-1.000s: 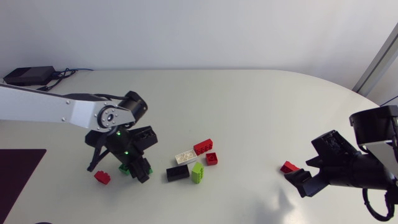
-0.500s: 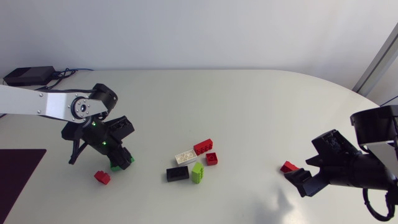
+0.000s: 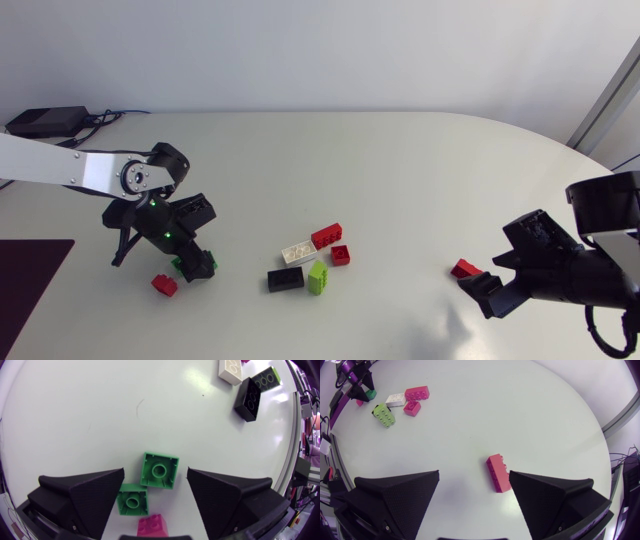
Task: Sort duplo bricks by size, large to the right and small to the left
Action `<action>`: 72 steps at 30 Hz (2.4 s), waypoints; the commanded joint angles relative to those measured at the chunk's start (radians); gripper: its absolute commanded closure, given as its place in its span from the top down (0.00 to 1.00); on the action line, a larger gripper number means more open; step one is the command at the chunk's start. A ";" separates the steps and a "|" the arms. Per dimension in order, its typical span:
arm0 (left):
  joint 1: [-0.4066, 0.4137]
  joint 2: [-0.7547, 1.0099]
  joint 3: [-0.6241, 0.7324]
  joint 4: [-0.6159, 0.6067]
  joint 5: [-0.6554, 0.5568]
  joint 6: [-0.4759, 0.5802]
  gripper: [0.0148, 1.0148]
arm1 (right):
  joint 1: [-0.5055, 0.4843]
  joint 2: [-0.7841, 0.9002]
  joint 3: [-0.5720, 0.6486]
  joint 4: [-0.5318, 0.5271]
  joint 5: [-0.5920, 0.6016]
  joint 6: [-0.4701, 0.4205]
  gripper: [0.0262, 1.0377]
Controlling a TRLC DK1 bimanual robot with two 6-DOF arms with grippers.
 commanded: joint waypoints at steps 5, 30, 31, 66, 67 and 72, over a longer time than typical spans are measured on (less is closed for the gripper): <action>-0.144 -0.123 0.002 -0.027 0.014 -0.046 0.97 | 0.008 -0.011 -0.026 -0.016 -0.008 0.015 0.97; -0.419 0.009 0.097 -0.054 0.072 -0.097 0.97 | 0.057 0.012 -0.008 -0.014 -0.006 0.055 0.97; -0.425 0.028 0.100 -0.053 0.072 -0.098 0.97 | 0.057 0.012 -0.009 -0.014 -0.006 0.055 0.97; -0.452 -0.038 0.177 -0.028 0.074 -0.140 0.21 | 0.049 -0.001 0.006 -0.031 -0.005 0.053 0.97; -0.457 -0.049 0.193 -0.031 0.074 -0.147 0.21 | 0.048 -0.002 0.004 -0.031 -0.005 0.055 0.97; -0.529 0.000 0.295 -0.034 0.074 -0.203 0.21 | 0.049 -0.014 -0.016 -0.031 -0.006 0.059 0.97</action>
